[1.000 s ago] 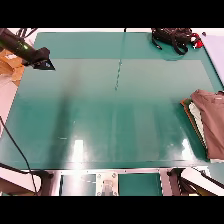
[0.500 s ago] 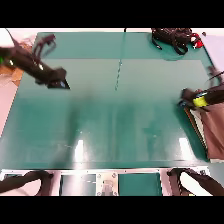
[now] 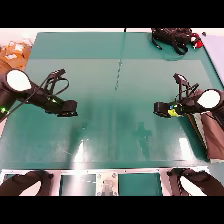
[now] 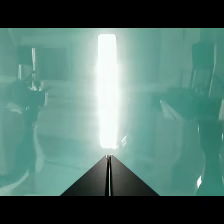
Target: Fold the shirts.
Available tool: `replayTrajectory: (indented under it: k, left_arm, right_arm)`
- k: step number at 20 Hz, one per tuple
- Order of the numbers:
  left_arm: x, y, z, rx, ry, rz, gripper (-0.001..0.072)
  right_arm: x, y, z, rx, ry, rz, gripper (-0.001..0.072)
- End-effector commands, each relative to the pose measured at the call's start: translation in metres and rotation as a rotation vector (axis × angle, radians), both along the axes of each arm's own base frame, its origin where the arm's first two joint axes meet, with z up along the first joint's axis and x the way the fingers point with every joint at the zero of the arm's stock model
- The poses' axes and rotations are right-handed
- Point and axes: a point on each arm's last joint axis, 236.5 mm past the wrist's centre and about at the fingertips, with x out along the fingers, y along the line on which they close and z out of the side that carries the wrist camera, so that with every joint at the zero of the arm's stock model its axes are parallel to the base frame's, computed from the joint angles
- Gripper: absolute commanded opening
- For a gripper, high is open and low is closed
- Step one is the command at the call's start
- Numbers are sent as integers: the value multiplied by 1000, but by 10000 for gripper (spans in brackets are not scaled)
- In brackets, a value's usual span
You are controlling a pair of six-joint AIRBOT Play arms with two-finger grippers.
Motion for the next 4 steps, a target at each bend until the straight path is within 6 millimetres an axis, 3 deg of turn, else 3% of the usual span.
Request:
replayTrajectory:
  k: [1,4]
  left_arm:
    - [-2,-1,-4,-1,-3,10,24]
    - [-2,-1,-4,-1,-3,10,24]
  right_arm:
    - [0,5,0,3,-13,12,19]
    - [0,5,0,3,-13,12,20]
